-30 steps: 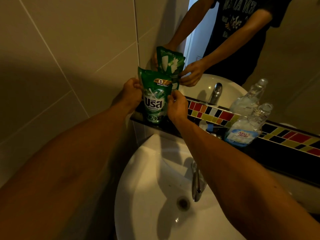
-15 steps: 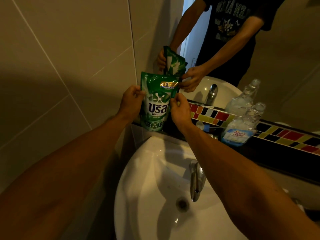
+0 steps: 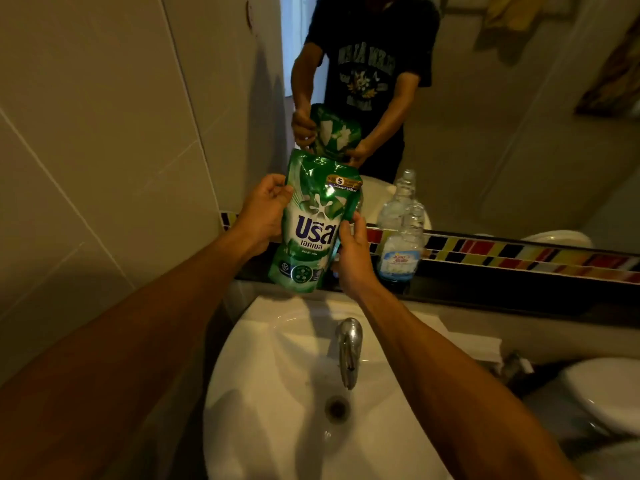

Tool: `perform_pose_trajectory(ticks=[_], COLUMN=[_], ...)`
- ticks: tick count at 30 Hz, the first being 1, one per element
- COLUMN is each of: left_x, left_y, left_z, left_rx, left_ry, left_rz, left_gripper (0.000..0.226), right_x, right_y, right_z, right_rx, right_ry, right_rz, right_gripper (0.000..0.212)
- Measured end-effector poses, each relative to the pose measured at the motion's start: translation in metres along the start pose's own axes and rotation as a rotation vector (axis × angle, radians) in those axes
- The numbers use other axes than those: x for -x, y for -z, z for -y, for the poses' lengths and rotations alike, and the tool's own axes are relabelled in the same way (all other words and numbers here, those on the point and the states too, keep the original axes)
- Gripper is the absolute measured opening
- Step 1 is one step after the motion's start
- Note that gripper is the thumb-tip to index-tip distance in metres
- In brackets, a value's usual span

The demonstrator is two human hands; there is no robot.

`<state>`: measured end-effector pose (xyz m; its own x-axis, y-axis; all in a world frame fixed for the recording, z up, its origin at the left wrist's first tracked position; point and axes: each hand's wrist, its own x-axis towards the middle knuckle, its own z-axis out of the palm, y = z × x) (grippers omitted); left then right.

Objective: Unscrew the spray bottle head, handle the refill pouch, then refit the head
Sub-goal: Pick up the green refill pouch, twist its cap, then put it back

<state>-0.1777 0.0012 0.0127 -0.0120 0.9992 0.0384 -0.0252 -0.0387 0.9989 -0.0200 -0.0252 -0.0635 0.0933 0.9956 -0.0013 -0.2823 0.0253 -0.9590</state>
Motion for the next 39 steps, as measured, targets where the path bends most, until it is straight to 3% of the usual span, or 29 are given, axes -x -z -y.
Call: perform_pose_trajectory(ticks=[12,17,22,39], left_x=[0.003,0.004,0.002,-0.013], left_y=[-0.079,-0.1,-0.112,-0.106], left_z=[-0.036,-0.036,-0.031,-0.041], left_rx=[-0.17,-0.201,-0.21,-0.432], left_ry=[-0.001,0.035,0.055,-0.132], left_rz=[0.036,0.056,0.027,0.137], left_gripper=[0.006,0.007,0.011,0.032], right_x=[0.05,0.058,0.054,0.037], right_y=[0.056,0.074,0.081,0.085], right_z=[0.027,0.027,0.021,0.02], right_rx=[-0.115,-0.108,-0.039,-0.069], right_ry=[0.009,0.03,0.068,0.034], right_rz=[-0.057,-0.039,-0.019,0.03], right_gripper=[0.065,0.071,0.102,0.102])
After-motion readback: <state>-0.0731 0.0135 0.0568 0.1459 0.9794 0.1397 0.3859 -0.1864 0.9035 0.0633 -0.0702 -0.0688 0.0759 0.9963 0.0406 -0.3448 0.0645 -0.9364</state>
